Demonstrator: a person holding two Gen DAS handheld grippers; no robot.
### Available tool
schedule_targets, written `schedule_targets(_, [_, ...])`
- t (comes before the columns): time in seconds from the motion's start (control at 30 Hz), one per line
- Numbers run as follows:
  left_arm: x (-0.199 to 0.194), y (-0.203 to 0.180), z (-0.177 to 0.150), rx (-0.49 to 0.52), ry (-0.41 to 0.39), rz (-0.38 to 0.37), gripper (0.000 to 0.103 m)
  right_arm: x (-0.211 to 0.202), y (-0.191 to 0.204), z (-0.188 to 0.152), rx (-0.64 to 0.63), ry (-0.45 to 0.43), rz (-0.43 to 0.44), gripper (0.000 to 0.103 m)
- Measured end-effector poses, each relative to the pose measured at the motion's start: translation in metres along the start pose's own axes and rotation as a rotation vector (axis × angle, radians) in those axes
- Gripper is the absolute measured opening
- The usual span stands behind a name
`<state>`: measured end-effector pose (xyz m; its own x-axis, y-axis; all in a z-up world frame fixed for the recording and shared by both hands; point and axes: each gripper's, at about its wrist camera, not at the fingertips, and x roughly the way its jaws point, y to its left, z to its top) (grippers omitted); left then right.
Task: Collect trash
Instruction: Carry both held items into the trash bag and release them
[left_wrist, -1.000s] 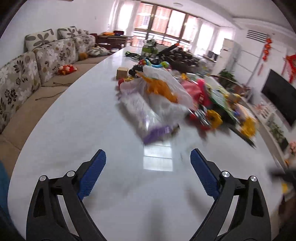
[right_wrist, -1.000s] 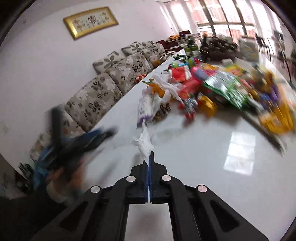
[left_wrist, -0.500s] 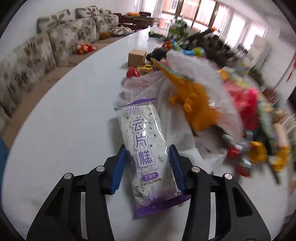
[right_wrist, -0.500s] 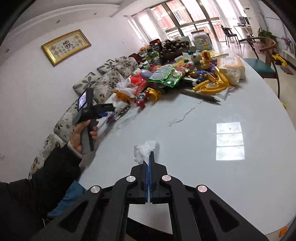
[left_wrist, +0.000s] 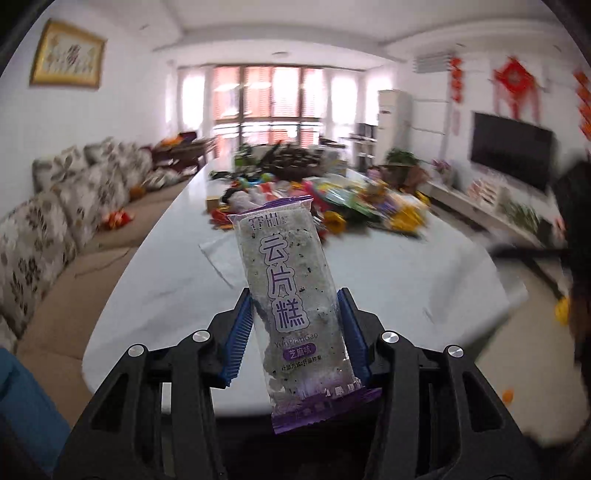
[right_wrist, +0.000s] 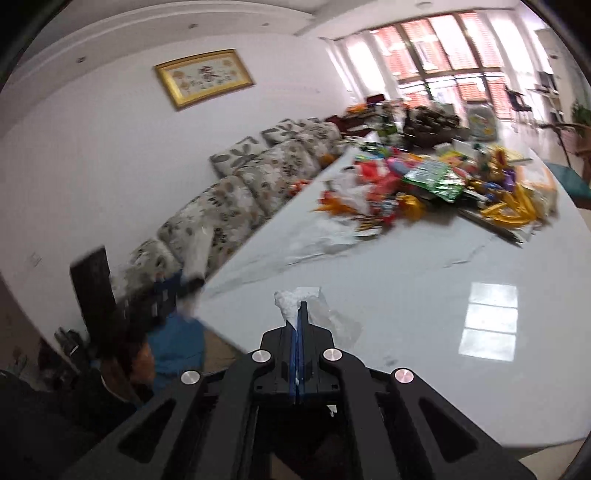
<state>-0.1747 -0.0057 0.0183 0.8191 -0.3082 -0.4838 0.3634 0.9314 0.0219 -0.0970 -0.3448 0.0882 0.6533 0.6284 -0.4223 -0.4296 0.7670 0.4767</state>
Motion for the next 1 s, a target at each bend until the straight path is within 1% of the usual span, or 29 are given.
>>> schedule_targets(0.03, [-0.007, -0.005, -0.01, 0.024, 0.013, -0.016, 0.045, -0.003, 0.006, -0.004, -0.001, 0.009, 0.022, 0.0])
schedule_targets(0.07, [-0.016, -0.014, -0.026, 0.047, 0.04, -0.043, 0.045, -0.006, 0.016, -0.01, -0.006, 0.025, 0.047, 0.0])
schedule_targets(0.13, [-0.021, -0.018, -0.049, 0.055, 0.087, -0.074, 0.045, -0.009, 0.031, -0.027, -0.023, 0.067, 0.08, 0.0])
schedule_targets(0.17, [-0.023, -0.021, -0.062, 0.049, 0.116, -0.099, 0.045, -0.008, 0.038, -0.034, -0.031, 0.091, 0.086, 0.0])
schedule_targets(0.2, [-0.02, -0.023, -0.078, 0.045, 0.165, -0.131, 0.045, -0.007, 0.042, -0.042, -0.036, 0.112, 0.085, 0.0])
schedule_targets(0.27, [-0.01, -0.027, -0.102, 0.06, 0.237, -0.142, 0.045, 0.008, 0.046, -0.066, -0.031, 0.194, 0.072, 0.0])
schedule_targets(0.3, [-0.006, -0.033, -0.12, 0.081, 0.279, -0.154, 0.045, 0.016, 0.047, -0.074, -0.02, 0.225, 0.07, 0.0])
schedule_targets(0.33, [0.002, -0.037, -0.131, 0.089, 0.314, -0.159, 0.045, 0.032, 0.043, -0.09, -0.004, 0.28, 0.048, 0.0])
schedule_targets(0.37, [0.01, -0.038, -0.143, 0.092, 0.355, -0.159, 0.045, 0.042, 0.041, -0.099, -0.001, 0.308, 0.026, 0.0])
schedule_targets(0.4, [0.024, -0.04, -0.156, 0.088, 0.414, -0.161, 0.045, 0.058, 0.035, -0.114, 0.0, 0.353, -0.009, 0.0])
schedule_targets(0.43, [0.039, -0.04, -0.168, 0.08, 0.47, -0.158, 0.045, 0.067, 0.031, -0.125, 0.0, 0.379, -0.031, 0.0])
schedule_targets(0.5, [0.065, -0.036, -0.189, 0.059, 0.569, -0.142, 0.046, 0.095, 0.013, -0.151, 0.023, 0.46, -0.09, 0.0])
schedule_targets(0.57, [0.097, -0.033, -0.213, 0.04, 0.698, -0.098, 0.046, 0.117, -0.003, -0.17, 0.051, 0.526, -0.124, 0.0])
schedule_targets(0.67, [0.132, -0.031, -0.237, 0.009, 0.805, -0.101, 0.046, 0.161, -0.033, -0.2, 0.072, 0.666, -0.204, 0.0])
schedule_targets(0.7, [0.148, -0.032, -0.248, 0.001, 0.852, -0.1, 0.046, 0.17, -0.039, -0.206, 0.069, 0.688, -0.222, 0.004])
schedule_targets(0.77, [0.169, -0.035, -0.26, -0.004, 0.891, -0.11, 0.046, 0.193, -0.055, -0.22, 0.07, 0.753, -0.263, 0.008])
schedule_targets(0.8, [0.172, -0.035, -0.265, -0.002, 0.905, -0.107, 0.046, 0.201, -0.063, -0.227, 0.069, 0.771, -0.299, 0.012])
schedule_targets(0.83, [0.177, -0.037, -0.27, 0.0, 0.92, -0.103, 0.049, 0.204, -0.066, -0.23, 0.078, 0.782, -0.298, 0.022])
schedule_targets(0.87, [0.181, -0.037, -0.271, -0.001, 0.927, -0.105, 0.055, 0.208, -0.069, -0.233, 0.093, 0.792, -0.294, 0.027])
schedule_targets(0.9, [0.181, -0.037, -0.271, 0.002, 0.925, -0.101, 0.063, 0.209, -0.071, -0.235, 0.103, 0.793, -0.299, 0.039])
schedule_targets(0.93, [0.181, -0.037, -0.269, 0.008, 0.916, -0.091, 0.079, 0.208, -0.072, -0.234, 0.111, 0.785, -0.297, 0.05])
schedule_targets(0.97, [0.178, -0.037, -0.266, 0.013, 0.891, -0.078, 0.085, 0.207, -0.072, -0.233, 0.114, 0.778, -0.289, 0.052])
schedule_targets(1.0, [0.176, -0.038, -0.264, 0.015, 0.881, -0.077, 0.086, 0.204, -0.07, -0.23, 0.115, 0.762, -0.28, 0.052])
